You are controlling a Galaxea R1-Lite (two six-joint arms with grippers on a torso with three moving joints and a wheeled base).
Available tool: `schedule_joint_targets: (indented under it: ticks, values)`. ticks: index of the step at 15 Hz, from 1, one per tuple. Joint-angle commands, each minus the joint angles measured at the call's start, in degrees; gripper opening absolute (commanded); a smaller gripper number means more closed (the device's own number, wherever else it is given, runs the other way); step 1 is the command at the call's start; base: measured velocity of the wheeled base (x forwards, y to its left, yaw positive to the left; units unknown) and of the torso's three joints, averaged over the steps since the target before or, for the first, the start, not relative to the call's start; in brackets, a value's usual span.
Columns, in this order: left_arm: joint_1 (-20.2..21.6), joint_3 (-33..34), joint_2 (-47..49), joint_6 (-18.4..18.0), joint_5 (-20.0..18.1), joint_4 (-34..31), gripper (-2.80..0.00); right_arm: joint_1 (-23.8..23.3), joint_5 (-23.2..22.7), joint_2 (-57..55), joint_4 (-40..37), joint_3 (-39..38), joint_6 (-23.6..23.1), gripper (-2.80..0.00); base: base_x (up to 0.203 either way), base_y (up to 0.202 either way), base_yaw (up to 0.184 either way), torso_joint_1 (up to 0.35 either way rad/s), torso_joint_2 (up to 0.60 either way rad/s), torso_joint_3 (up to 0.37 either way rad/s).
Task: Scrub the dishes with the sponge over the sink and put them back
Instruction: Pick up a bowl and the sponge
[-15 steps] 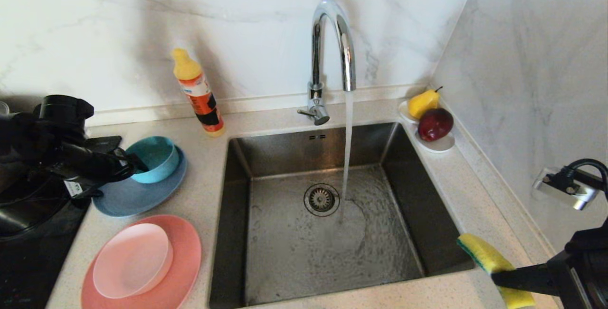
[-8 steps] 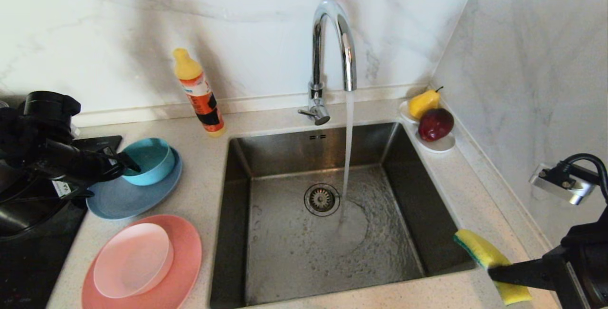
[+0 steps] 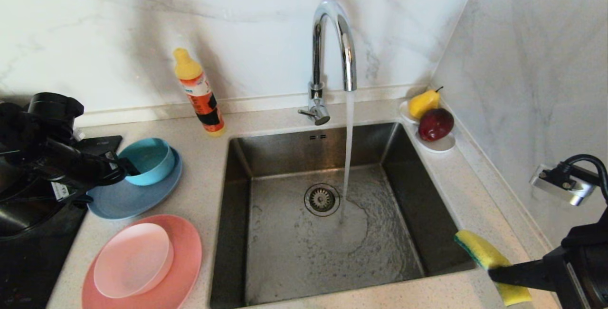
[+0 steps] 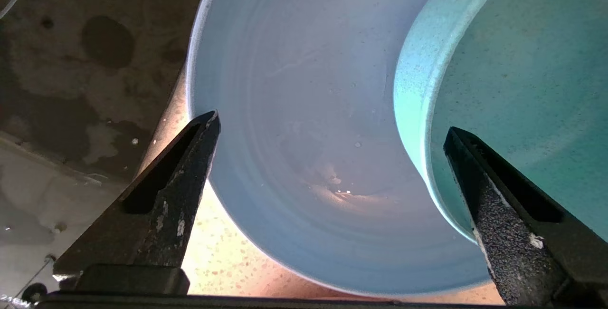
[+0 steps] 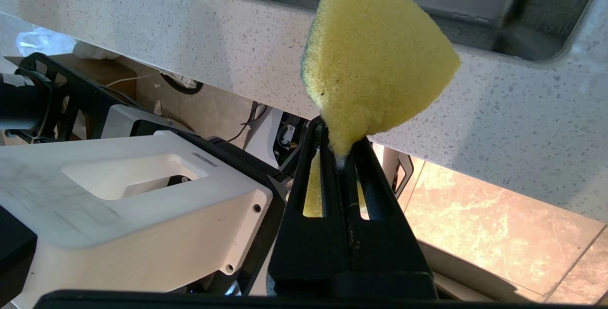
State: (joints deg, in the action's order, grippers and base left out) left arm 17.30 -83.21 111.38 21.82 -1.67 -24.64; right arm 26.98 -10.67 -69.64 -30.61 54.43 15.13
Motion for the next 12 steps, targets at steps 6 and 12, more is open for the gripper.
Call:
schedule_joint_targets:
  ticks: [6, 12]
  values:
    - [0.02, 0.68, 1.65, -0.02, 0.09, -0.15, -2.80, -0.17, 0.03, -0.38, -0.15, 0.15, 0.43, -2.80, 0.000, 0.000, 0.000, 0.000, 0.00, 0.000]
    - [1.25, 0.07, 1.22, -0.82, 0.18, -0.94, -2.80, -0.17, -0.16, -1.11, -0.06, 0.42, 0.43, -2.80, 0.000, 0.000, 0.000, 0.000, 0.00, 0.000]
